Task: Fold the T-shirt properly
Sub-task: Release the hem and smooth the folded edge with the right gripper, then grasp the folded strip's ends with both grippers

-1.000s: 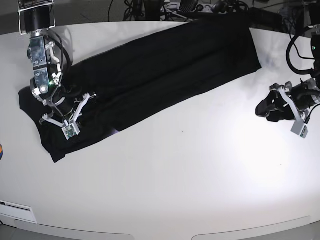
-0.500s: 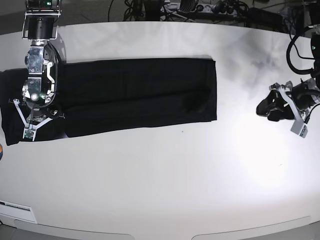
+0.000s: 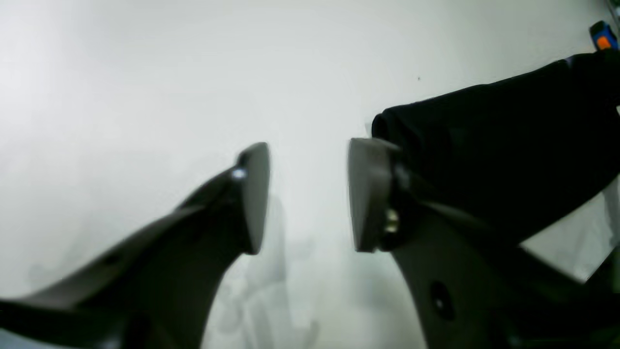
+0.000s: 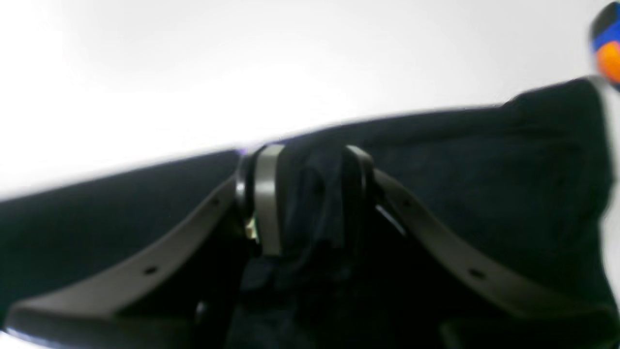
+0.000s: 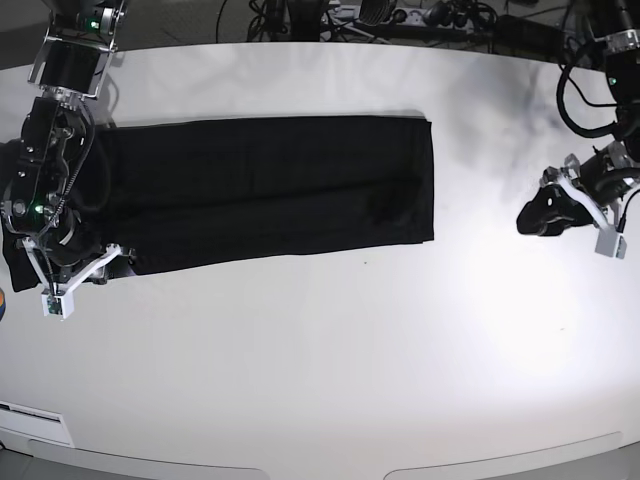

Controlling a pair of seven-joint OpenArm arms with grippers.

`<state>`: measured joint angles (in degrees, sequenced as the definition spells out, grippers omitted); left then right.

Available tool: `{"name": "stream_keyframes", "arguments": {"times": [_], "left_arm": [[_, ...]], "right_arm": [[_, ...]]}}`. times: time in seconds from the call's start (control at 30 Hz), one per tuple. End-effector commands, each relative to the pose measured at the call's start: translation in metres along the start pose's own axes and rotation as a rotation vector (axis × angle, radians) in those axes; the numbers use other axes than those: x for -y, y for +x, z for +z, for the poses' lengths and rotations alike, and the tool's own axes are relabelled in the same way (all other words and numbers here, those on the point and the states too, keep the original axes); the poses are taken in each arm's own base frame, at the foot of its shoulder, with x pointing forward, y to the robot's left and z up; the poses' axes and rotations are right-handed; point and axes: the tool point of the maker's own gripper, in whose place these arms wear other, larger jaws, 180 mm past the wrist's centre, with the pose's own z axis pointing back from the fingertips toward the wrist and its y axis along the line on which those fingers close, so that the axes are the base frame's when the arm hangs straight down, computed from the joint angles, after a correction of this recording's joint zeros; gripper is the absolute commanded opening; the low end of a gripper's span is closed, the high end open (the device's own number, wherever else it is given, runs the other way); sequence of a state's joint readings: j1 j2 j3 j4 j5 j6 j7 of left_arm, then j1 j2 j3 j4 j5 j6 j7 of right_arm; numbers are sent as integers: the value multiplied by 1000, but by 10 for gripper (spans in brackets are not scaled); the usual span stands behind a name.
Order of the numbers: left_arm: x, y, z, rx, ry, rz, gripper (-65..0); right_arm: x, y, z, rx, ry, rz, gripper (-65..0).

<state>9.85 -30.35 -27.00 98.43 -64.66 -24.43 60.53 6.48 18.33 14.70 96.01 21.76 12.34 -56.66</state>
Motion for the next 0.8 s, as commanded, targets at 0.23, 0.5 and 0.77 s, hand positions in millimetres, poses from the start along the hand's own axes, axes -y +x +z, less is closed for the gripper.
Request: {"name": "stream_keyframes", "arguments": {"times": [0.23, 0.5, 0.77], "left_arm": [[12, -40, -18, -2, 8, 164, -281], [43, -59, -40, 32, -62, 320, -281], [77, -63, -75, 27, -106, 314, -281]], "right_arm": [[24, 35, 24, 71, 57, 96, -433], [93, 70, 63, 132, -67, 124, -433], [152, 102, 111, 201, -200, 119, -433]]}}
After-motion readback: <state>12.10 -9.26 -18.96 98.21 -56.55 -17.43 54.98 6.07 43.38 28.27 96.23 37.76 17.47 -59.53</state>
